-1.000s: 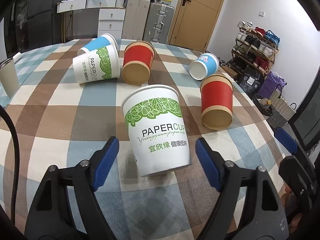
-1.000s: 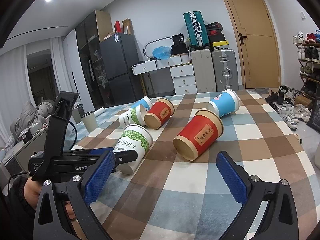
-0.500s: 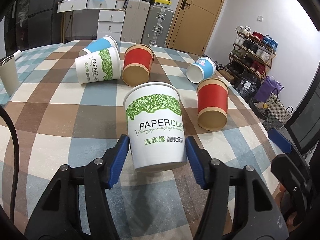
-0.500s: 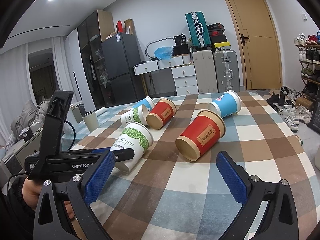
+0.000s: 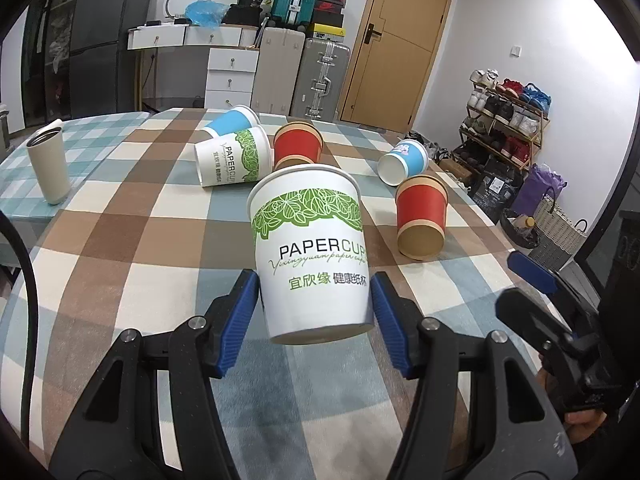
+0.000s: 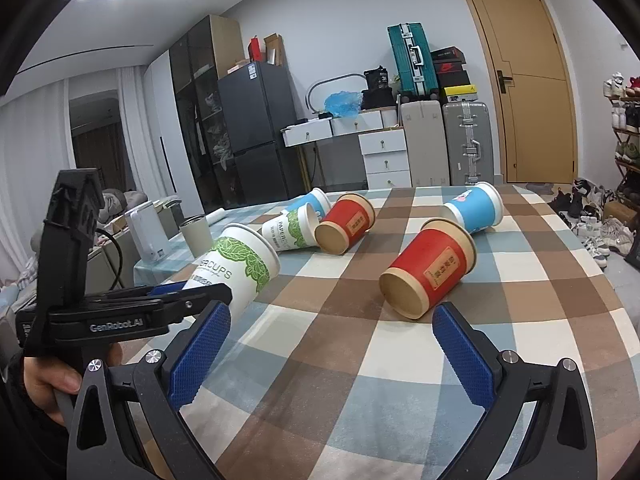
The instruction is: Flip cup upright
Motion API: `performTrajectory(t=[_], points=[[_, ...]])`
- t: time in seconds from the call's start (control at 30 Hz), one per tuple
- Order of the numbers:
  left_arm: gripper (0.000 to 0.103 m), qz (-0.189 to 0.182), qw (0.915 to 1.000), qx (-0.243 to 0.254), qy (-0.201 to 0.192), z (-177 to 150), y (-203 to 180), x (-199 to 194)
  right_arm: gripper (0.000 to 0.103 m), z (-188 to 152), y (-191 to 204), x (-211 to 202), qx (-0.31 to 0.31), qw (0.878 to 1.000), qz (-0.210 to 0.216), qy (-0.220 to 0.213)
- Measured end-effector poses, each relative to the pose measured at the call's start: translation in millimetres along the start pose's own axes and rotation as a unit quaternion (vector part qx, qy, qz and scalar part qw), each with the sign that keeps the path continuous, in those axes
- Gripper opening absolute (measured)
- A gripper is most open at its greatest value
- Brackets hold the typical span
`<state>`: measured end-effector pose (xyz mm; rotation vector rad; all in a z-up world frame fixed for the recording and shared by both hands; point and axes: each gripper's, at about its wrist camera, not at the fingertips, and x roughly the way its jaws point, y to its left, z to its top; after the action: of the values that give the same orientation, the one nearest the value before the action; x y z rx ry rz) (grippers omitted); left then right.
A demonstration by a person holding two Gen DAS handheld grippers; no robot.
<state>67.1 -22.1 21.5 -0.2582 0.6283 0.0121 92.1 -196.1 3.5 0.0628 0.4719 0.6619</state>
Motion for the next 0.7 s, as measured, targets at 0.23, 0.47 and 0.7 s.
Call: performTrajectory(t=[0.23, 0.47, 0.7], points=[[0.056, -0.006, 0.9999, -0.005, -0.008, -14.1, 3.9, -22.9, 0.103, -2.4, 10.8, 1.1, -0.014, 1.000, 0.014, 0.001], [0.056, -0.009, 0.9999, -0.013, -0.003, -29.3, 5.9, -29.3, 0.103, -6.8, 14.7, 1.6, -0.027, 0.999, 0.018, 0.004], [0.056, -0.012, 0.9999, -0.005, 0.005, -44.8, -2.5, -29.9, 0.103, -7.3, 13.3, 3.1, -0.028, 0.999, 0.017, 0.005]])
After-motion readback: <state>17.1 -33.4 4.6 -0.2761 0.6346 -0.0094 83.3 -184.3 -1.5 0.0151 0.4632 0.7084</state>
